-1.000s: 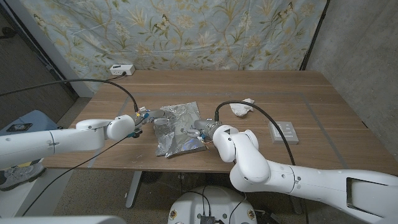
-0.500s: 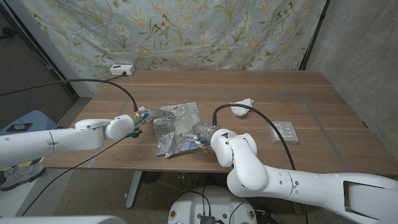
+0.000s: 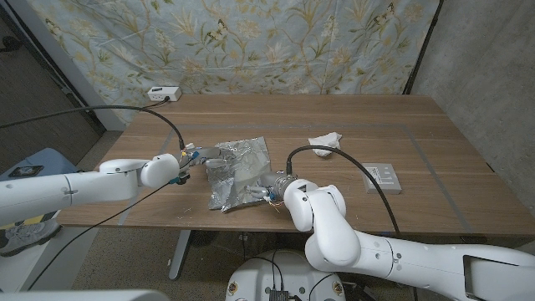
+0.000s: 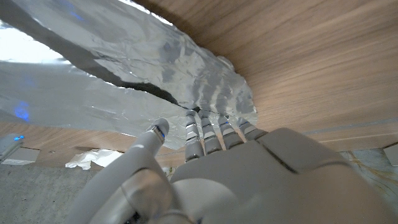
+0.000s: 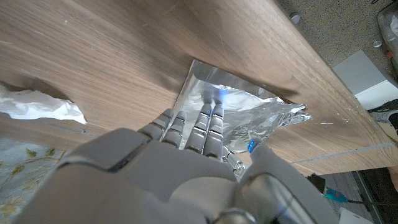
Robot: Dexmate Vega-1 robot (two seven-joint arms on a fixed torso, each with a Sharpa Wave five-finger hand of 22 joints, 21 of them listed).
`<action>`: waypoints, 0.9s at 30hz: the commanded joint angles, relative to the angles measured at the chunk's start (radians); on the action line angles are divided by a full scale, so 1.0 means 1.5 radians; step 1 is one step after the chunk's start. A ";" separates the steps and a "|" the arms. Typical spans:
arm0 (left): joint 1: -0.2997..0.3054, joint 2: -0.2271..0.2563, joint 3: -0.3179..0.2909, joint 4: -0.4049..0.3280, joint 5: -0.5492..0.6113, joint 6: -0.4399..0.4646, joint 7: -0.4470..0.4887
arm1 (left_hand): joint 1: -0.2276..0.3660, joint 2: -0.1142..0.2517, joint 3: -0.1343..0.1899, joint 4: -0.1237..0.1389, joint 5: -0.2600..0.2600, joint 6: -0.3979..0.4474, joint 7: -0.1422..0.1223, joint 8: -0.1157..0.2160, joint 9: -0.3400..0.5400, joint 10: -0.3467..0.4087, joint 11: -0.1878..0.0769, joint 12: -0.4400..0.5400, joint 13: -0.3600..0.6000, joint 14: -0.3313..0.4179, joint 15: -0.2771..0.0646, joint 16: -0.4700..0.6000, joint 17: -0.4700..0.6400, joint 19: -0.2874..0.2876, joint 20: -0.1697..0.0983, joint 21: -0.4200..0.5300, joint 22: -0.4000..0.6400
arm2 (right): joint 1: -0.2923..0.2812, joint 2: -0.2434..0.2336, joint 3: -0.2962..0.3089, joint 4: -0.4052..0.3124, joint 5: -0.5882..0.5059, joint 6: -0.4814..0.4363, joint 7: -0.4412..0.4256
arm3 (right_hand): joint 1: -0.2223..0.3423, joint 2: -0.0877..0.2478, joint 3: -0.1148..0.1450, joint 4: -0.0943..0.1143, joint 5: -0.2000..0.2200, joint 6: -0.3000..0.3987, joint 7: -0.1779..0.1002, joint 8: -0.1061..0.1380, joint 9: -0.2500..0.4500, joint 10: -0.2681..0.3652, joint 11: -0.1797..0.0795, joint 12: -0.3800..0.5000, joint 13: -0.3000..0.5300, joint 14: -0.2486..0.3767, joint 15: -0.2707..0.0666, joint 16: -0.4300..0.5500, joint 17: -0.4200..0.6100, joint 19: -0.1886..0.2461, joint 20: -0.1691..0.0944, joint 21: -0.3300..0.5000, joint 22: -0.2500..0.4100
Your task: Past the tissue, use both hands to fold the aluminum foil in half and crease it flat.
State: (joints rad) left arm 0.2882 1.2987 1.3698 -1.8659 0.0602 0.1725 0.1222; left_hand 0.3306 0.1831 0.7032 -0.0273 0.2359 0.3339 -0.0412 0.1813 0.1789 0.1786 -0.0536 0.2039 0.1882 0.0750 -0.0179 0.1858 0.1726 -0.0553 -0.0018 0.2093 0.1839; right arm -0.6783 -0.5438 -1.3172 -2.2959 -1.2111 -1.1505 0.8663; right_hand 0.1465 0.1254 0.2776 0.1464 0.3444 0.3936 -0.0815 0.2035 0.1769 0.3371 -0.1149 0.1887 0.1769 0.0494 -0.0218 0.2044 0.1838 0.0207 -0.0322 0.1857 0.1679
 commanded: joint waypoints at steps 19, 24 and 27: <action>0.002 0.016 0.001 -0.004 -0.002 -0.016 0.006 | 0.010 0.001 -0.003 -0.001 0.000 0.004 0.000 0.003 0.003 0.004 0.002 0.001 0.001 0.008 0.000 -0.001 0.000 0.000 -0.002 0.003 0.002 | -0.085 0.010 0.079 0.052 0.069 0.093 -0.100 | 0.006 0.035 0.016 0.003 0.005 0.018 0.000 0.004 0.002 0.018 -0.001 0.002 0.001 0.018 -0.009 0.006 0.003 0.016 -0.029 0.006 -0.001; 0.002 0.021 0.001 0.000 -0.006 -0.023 0.008 | 0.010 0.000 -0.003 -0.001 -0.001 0.004 0.000 0.003 0.003 0.004 0.001 0.001 0.001 0.007 0.000 -0.001 -0.001 0.000 -0.002 0.003 0.002 | -0.074 0.014 0.069 0.056 0.085 0.090 -0.108 | 0.006 0.035 0.019 0.003 0.005 0.020 -0.004 0.004 0.003 0.019 -0.001 0.002 0.001 0.022 -0.011 0.007 0.003 0.021 -0.031 0.007 -0.001; 0.002 0.022 0.001 0.006 -0.007 -0.031 0.008 | 0.010 0.001 -0.003 -0.001 -0.001 0.003 0.000 0.002 0.003 0.004 0.002 0.001 0.001 0.008 0.000 -0.001 0.000 0.000 -0.001 0.003 0.002 | -0.064 0.014 0.059 0.054 0.078 0.081 -0.104 | 0.006 0.035 0.021 0.004 0.006 0.021 -0.006 0.003 0.003 0.020 -0.003 0.002 0.002 0.023 -0.014 0.007 0.003 0.023 -0.031 0.007 -0.001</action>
State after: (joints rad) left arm 0.2897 1.3215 1.3703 -1.8718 0.0570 0.1507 0.1282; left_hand 0.3306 0.1831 0.7032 -0.0273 0.2360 0.3338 -0.0413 0.1811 0.1796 0.1786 -0.0536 0.2039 0.1880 0.0750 -0.0180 0.1858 0.1727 -0.0553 -0.0018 0.2094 0.1839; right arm -0.7887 -0.5262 -1.2126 -2.2244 -1.1363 -1.0228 0.7386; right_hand 0.1465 0.1254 0.2985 0.1531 0.3482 0.4164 -0.0875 0.2033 0.1792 0.3566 -0.1204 0.1885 0.1768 0.0738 -0.0356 0.2076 0.1840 0.0441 -0.0341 0.1926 0.1679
